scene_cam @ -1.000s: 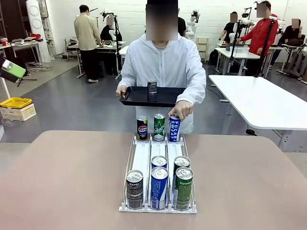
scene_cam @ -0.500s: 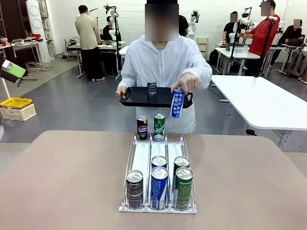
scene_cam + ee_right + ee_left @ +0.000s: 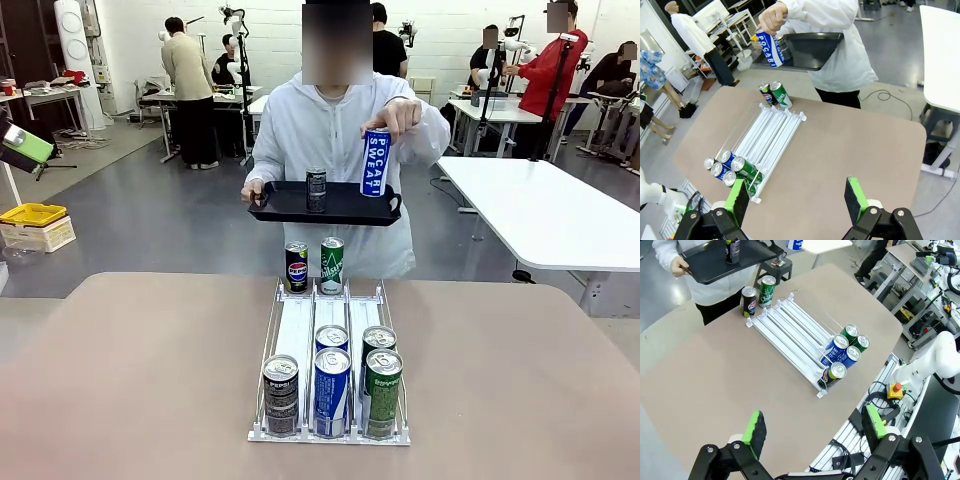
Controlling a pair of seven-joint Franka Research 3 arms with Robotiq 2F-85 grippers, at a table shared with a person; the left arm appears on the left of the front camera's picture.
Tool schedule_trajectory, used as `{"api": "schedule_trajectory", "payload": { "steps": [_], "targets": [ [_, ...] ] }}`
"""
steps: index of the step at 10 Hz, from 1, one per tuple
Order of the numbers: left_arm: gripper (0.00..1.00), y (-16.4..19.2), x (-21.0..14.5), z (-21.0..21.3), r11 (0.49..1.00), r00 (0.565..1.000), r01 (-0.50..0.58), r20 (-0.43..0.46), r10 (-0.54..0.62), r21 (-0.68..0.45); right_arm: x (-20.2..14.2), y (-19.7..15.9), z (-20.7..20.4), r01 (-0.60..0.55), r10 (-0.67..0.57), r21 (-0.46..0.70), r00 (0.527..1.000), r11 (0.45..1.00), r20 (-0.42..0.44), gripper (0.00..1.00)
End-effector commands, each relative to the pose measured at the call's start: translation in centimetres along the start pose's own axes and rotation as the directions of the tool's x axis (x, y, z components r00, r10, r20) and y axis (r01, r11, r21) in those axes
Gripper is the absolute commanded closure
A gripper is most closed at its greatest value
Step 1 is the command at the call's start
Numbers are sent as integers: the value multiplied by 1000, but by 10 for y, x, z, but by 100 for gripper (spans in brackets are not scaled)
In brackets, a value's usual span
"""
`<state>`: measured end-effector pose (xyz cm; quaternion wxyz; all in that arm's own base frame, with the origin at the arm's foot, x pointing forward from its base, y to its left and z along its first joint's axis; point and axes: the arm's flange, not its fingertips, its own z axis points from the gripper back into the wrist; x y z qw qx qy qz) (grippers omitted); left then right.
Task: Retrieve and hand over the desired beverage to the person.
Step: Pick up another can of the same type that the person held from the Automatic Can Dispenser.
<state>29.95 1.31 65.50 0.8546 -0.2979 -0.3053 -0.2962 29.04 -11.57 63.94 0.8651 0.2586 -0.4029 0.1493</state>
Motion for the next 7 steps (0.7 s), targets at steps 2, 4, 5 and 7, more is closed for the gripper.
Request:
{"api": "schedule_trajectory", "payload": {
  "steps": [2, 4, 5, 7],
  "targets": [
    [0, 2, 0, 3, 1000, 1000, 12, -2, -12, -8, 1, 0, -2, 2, -3, 28, 1000, 1000, 9, 0],
    [0, 2, 0, 3, 1000, 1000, 12, -2, -12, -8, 1, 0, -2, 2, -3, 28, 1000, 1000, 9, 0],
    [0, 2, 0, 3, 1000, 1000, 12, -2, -12, -8, 1, 0, -2, 2, -3, 28, 1000, 1000, 9, 0],
    [0, 2, 0, 3, 1000, 1000, 12, -2, -12, -8, 1, 0, -2, 2, -3, 28, 1000, 1000, 9, 0]
  ]
}}
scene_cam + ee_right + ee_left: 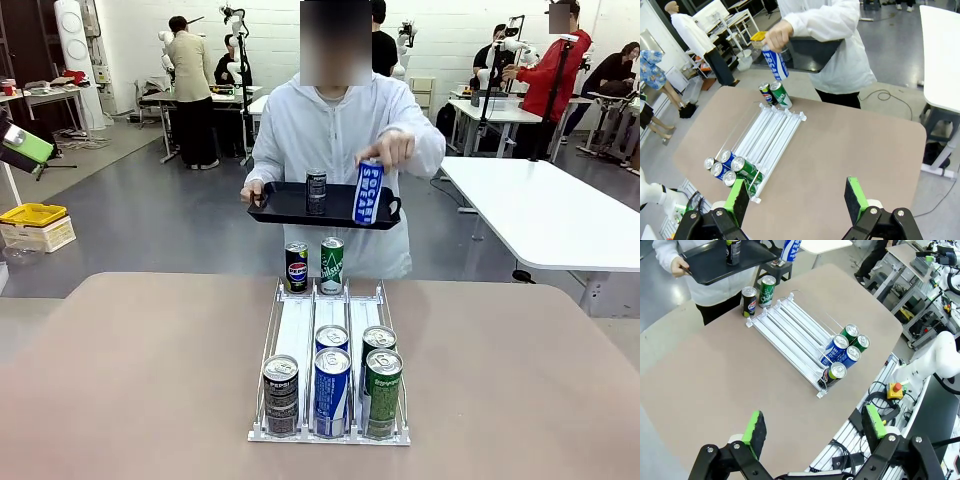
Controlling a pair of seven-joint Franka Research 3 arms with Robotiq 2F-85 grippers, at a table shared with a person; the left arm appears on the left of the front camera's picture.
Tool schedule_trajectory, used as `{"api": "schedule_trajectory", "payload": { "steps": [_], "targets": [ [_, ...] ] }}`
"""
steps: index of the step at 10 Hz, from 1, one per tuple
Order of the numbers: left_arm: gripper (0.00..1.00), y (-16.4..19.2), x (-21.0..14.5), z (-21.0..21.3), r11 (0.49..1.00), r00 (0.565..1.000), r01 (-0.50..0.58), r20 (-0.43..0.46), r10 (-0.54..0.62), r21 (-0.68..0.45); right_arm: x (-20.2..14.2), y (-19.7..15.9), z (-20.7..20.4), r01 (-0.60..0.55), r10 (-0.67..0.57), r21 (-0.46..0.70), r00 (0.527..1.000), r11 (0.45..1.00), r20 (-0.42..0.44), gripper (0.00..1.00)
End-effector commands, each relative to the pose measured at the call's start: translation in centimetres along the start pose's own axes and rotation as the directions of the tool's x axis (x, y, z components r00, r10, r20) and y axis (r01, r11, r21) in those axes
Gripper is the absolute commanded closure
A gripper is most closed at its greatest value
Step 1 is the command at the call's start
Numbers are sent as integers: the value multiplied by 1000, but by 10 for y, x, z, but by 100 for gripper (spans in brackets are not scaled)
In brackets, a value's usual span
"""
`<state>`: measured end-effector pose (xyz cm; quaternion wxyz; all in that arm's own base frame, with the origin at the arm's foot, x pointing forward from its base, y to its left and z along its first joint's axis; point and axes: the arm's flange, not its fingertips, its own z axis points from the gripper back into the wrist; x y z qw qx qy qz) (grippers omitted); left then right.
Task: Retrieve and hand over the desired beverage to the person.
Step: Pick up another can of the same type that the person held from the Automatic Can Dispenser.
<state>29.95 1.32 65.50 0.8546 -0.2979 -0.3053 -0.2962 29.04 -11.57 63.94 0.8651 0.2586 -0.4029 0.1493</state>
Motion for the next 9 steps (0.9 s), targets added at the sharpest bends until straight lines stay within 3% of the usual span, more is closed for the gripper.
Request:
{"api": "schedule_trajectory", "payload": {
  "steps": [1, 9],
  "targets": [
    [0, 2, 0, 3, 1000, 1000, 12, -2, -12, -8, 1, 0, -2, 2, -3, 28, 1000, 1000, 9, 0],
    [0, 2, 0, 3, 1000, 1000, 12, -2, -12, -8, 1, 0, -2, 2, -3, 28, 1000, 1000, 9, 0]
  ]
}}
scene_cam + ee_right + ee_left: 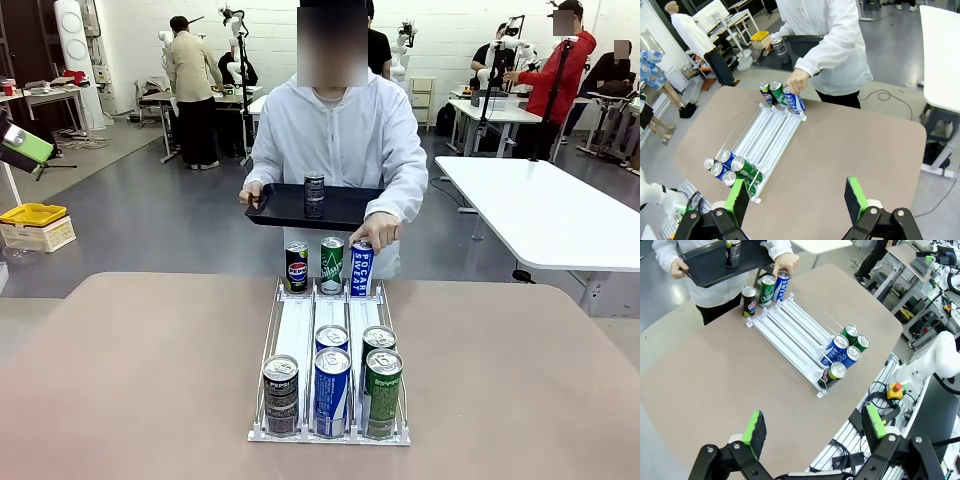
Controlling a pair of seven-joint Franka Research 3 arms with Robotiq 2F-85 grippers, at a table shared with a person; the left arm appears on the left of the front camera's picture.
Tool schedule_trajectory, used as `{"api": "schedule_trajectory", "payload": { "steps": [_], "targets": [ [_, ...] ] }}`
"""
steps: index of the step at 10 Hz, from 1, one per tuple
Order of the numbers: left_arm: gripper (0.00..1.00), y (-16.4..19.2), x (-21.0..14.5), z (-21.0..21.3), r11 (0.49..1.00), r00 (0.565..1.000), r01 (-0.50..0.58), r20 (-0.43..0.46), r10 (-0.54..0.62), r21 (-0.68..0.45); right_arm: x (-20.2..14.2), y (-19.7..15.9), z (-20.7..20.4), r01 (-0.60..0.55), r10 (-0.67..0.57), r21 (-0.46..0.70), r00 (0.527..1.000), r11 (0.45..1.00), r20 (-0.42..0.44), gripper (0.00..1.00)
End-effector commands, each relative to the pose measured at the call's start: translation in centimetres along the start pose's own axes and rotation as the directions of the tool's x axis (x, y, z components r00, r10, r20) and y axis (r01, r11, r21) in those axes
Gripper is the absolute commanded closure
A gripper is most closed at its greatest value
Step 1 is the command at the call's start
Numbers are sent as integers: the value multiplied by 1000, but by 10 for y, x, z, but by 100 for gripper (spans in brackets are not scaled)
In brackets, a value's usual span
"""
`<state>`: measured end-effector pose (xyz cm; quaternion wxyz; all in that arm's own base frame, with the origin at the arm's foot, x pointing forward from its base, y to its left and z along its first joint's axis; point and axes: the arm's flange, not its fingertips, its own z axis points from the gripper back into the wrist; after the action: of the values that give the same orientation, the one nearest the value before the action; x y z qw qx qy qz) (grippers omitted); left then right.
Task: Retrieve and hand over the desired beverage to the person.
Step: Pick up another can of the same type that the person held from the Automatic Can Dispenser.
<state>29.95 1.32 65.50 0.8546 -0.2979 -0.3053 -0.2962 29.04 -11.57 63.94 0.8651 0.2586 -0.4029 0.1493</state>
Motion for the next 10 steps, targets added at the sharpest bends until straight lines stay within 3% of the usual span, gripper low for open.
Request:
{"api": "schedule_trajectory", "payload": {
  "steps": [1, 6, 7, 9, 10],
  "targets": [
    [0, 2, 0, 3, 1000, 1000, 12, -2, -12, -8, 1, 0, -2, 2, -3, 28, 1000, 1000, 9, 0],
    [0, 0, 0, 0, 1000, 1000, 0, 0, 0, 0, 1, 0, -2, 2, -3, 28, 1000, 1000, 9, 0],
    [0, -15, 19, -24, 995, 996, -75, -51, 78, 58, 1, 0, -2, 2, -3, 28, 1000, 1000, 9, 0],
    [0, -66, 60, -85, 989, 974, -14, -221, 46, 145, 1, 0, -2, 2, -3, 28, 1000, 1000, 9, 0],
    [0, -97, 79, -132, 981, 938, 10, -343, 58, 193, 1, 0, -2, 2, -3, 28, 1000, 1000, 9, 0]
  ]
}}
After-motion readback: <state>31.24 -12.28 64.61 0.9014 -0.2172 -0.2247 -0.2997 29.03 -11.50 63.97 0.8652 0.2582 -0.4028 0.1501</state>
